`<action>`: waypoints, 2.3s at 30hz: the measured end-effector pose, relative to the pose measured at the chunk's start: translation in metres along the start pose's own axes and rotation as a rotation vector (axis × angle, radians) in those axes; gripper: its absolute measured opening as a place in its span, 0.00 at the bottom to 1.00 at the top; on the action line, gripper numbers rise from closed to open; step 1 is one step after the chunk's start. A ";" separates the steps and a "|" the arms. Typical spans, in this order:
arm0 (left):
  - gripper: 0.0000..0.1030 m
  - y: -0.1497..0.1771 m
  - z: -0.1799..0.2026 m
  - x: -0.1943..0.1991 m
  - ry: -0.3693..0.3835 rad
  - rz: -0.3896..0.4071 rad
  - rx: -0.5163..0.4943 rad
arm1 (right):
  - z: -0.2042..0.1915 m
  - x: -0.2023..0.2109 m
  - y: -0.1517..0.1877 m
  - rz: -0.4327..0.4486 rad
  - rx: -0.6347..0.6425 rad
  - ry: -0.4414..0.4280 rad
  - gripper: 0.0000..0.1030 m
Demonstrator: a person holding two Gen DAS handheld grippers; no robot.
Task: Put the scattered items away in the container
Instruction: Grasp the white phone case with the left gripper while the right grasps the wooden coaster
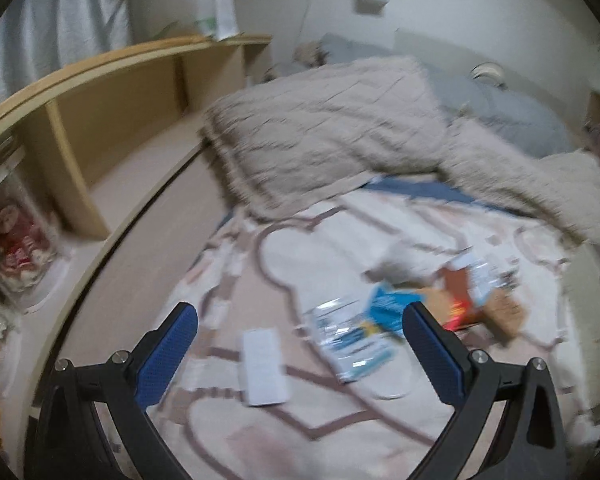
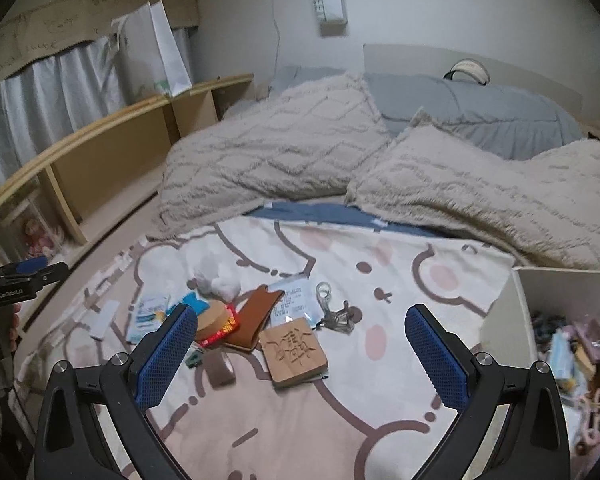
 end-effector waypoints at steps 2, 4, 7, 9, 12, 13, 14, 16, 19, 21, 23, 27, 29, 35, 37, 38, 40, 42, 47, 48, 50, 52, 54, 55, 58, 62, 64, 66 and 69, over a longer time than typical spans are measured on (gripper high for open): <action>1.00 0.008 -0.009 -0.015 -0.018 -0.034 0.011 | 0.004 -0.018 0.007 -0.023 0.003 -0.006 1.00; 1.00 0.017 -0.014 -0.028 -0.026 -0.059 0.016 | 0.006 -0.033 0.013 -0.043 0.019 -0.003 1.00; 1.00 0.027 -0.018 -0.047 -0.033 -0.087 0.012 | 0.010 -0.059 0.024 -0.081 0.061 0.010 1.00; 1.00 0.032 -0.017 -0.058 -0.021 -0.113 0.012 | 0.012 -0.073 0.031 -0.102 0.078 0.006 1.00; 1.00 0.042 -0.013 -0.077 -0.013 -0.165 0.011 | 0.013 -0.090 0.043 -0.129 0.116 -0.025 1.00; 1.00 0.045 -0.012 -0.083 -0.012 -0.183 0.009 | 0.013 -0.094 0.045 -0.141 0.127 -0.022 1.00; 1.00 0.048 -0.011 -0.089 -0.016 -0.196 0.005 | 0.013 -0.099 0.049 -0.157 0.143 -0.018 1.00; 1.00 0.052 -0.009 -0.100 -0.027 -0.217 -0.001 | 0.011 -0.106 0.054 -0.171 0.169 -0.026 1.00; 1.00 0.059 -0.009 -0.115 -0.040 -0.253 0.003 | 0.006 -0.117 0.061 -0.198 0.206 -0.047 1.00; 1.00 0.063 -0.007 -0.121 -0.056 -0.246 -0.009 | 0.005 -0.128 0.066 -0.223 0.224 -0.035 1.00; 1.00 0.064 -0.003 -0.121 -0.073 -0.224 -0.031 | 0.006 -0.140 0.072 -0.266 0.220 -0.013 1.00; 1.00 0.066 -0.003 -0.124 -0.086 -0.214 -0.026 | 0.014 -0.156 0.082 -0.327 0.192 0.023 1.00; 1.00 0.067 -0.005 -0.125 -0.087 -0.209 -0.019 | 0.017 -0.155 0.082 -0.323 0.173 0.006 1.00; 1.00 0.069 -0.002 -0.128 -0.109 -0.221 -0.026 | 0.019 -0.154 0.087 -0.351 0.179 0.000 1.00; 1.00 0.069 -0.001 -0.129 -0.117 -0.216 -0.027 | 0.021 -0.155 0.087 -0.357 0.170 -0.010 1.00; 1.00 0.069 0.000 -0.129 -0.121 -0.208 -0.027 | 0.022 -0.154 0.087 -0.353 0.166 -0.013 1.00; 1.00 0.071 0.001 -0.126 -0.132 -0.183 -0.023 | 0.024 -0.151 0.088 -0.319 0.160 -0.016 1.00; 1.00 0.072 0.002 -0.123 -0.139 -0.162 -0.025 | 0.025 -0.147 0.088 -0.289 0.160 -0.005 1.00; 0.86 0.072 0.008 -0.116 -0.130 -0.118 -0.050 | 0.036 -0.132 0.082 -0.196 0.102 -0.057 0.97; 0.84 0.072 0.010 -0.115 -0.132 -0.112 -0.062 | 0.037 -0.131 0.081 -0.185 0.094 -0.073 0.89; 0.77 0.072 0.016 -0.113 -0.134 -0.106 -0.085 | 0.037 -0.129 0.080 -0.171 0.087 -0.088 0.80; 0.74 0.071 0.020 -0.114 -0.139 -0.107 -0.096 | 0.035 -0.129 0.079 -0.165 0.092 -0.103 0.71; 0.71 0.070 0.022 -0.115 -0.140 -0.110 -0.097 | 0.030 -0.130 0.078 -0.160 0.110 -0.120 0.66; 0.68 0.069 0.023 -0.115 -0.137 -0.112 -0.096 | 0.027 -0.130 0.078 -0.158 0.121 -0.122 0.66; 0.60 0.070 0.027 -0.113 -0.132 -0.115 -0.091 | 0.021 -0.134 0.076 -0.163 0.140 -0.146 0.66; 0.45 0.069 0.032 -0.111 -0.119 -0.110 -0.093 | 0.020 -0.144 0.074 -0.188 0.134 -0.144 0.66; 0.37 0.070 0.035 -0.109 -0.113 -0.108 -0.096 | 0.022 -0.149 0.072 -0.204 0.122 -0.142 0.67; 0.38 0.069 0.038 -0.108 -0.107 -0.107 -0.095 | 0.023 -0.149 0.070 -0.193 0.113 -0.140 0.67; 0.38 0.069 0.039 -0.105 -0.091 -0.106 -0.086 | 0.023 -0.150 0.068 -0.187 0.117 -0.138 0.65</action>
Point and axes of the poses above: each gripper's, at about its wrist camera, not at the fingertips, and x roughly against the way its jaws point, z to its right, y to its underside, the point moved 2 cm from there along -x, roughly the way its jaws point, and after that the axes turned 8 degrees about -y, right-handed, at the moved point
